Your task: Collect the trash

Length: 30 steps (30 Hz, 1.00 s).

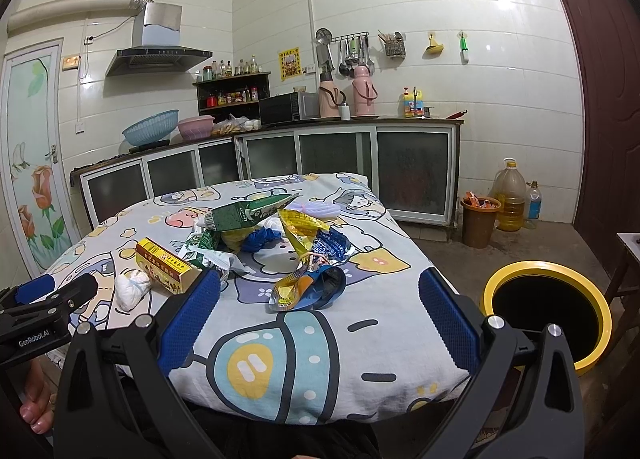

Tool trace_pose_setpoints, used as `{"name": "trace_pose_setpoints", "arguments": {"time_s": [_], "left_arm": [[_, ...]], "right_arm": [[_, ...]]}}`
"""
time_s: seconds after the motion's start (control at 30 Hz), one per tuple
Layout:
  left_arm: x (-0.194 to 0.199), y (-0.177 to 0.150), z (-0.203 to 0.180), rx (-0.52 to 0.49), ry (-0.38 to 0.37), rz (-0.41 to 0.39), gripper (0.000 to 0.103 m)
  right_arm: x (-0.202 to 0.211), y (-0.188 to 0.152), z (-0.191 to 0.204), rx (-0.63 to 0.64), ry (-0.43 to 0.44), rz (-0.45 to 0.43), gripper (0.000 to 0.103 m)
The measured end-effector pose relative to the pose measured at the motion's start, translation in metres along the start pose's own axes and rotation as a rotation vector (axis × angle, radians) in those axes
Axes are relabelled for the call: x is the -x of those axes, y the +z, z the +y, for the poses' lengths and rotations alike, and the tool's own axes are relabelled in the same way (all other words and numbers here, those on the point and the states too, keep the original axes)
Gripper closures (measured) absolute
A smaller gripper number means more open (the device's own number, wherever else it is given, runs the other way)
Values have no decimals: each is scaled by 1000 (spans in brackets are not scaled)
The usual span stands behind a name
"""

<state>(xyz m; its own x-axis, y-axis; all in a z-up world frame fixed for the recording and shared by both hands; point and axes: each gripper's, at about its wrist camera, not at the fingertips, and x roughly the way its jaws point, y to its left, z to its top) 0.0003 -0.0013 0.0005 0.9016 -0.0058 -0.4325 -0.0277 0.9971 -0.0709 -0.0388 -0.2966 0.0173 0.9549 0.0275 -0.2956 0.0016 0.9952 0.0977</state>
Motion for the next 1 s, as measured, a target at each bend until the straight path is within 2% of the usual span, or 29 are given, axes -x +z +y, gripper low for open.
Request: {"name": "trace_pose_setpoints", "arguments": {"time_s": [1.0], "left_arm": [[-1, -2, 0, 0, -3, 4, 8]], "right_arm": [[0, -6, -3, -5, -5, 3, 7]]}}
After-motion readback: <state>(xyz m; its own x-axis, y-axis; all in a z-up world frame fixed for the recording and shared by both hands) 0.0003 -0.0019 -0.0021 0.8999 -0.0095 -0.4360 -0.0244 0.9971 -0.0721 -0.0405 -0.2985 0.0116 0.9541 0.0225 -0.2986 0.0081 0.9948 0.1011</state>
